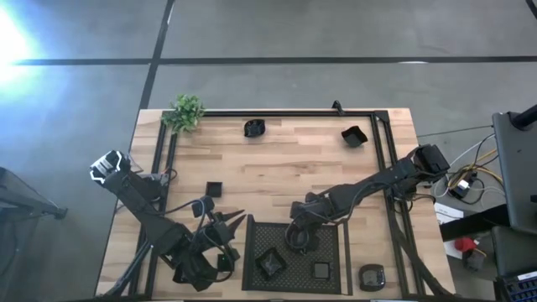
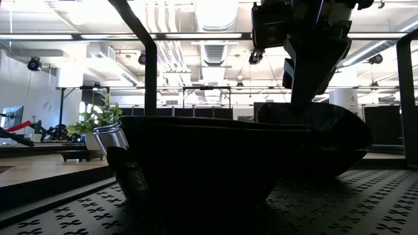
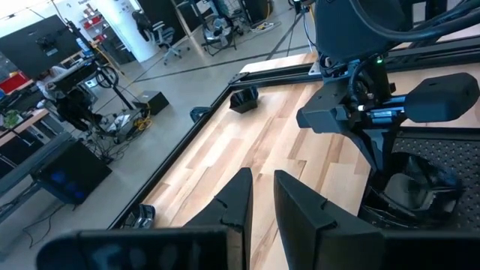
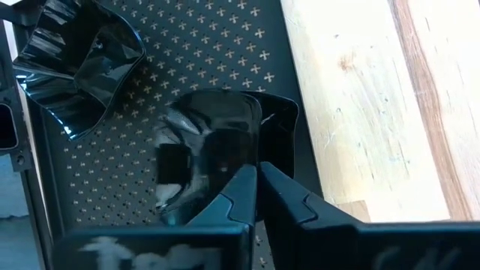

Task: Pick & Place Mini shaped plates
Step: Stack the leaf shaped plate on top of the other leaf shaped plate on the shelf, then stack the square plate on top of the other square plates on the shelf

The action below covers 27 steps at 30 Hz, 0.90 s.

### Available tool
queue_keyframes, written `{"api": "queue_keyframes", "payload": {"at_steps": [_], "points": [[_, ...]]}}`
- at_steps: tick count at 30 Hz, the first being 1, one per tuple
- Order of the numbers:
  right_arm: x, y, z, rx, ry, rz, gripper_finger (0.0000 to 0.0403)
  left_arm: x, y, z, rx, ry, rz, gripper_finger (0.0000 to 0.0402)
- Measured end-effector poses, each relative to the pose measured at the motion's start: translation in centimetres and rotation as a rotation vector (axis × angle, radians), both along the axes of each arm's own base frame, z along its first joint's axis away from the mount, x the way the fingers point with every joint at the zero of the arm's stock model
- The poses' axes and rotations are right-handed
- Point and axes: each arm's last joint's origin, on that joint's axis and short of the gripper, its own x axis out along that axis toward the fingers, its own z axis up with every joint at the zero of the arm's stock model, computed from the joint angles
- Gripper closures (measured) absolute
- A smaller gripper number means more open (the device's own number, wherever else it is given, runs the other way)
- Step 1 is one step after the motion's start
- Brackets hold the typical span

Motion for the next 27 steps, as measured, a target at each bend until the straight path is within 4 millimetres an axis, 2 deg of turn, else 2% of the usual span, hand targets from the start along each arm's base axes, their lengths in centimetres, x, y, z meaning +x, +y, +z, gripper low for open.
{"api": "queue_keyframes", "payload": {"at_steps": [8, 13, 18, 27], "points": [[0.0, 0.0, 0.0, -0.002, -0.001, 0.003, 0.0325, 0.0, 0.0, 0.0, 0.000, 0.000, 0.000, 0.0349], [-0.1, 0.0, 0.2, -0.001, -0.004, 0.004, 0.0303, 0.0, 0.0, 0.0, 0.000, -0.001, 0.000, 0.0349], [-0.1, 0.0, 0.8, 0.006, -0.014, 0.009, 0.0302, 0.0, 0.0, 0.0, 0.000, 0.000, 0.000, 0.0349], [-0.4, -0.1, 4.4, 0.003, -0.142, 0.124, 0.0326, 0.0, 0.0, 0.0, 0.007, 0.004, -0.002, 0.0349]]}}
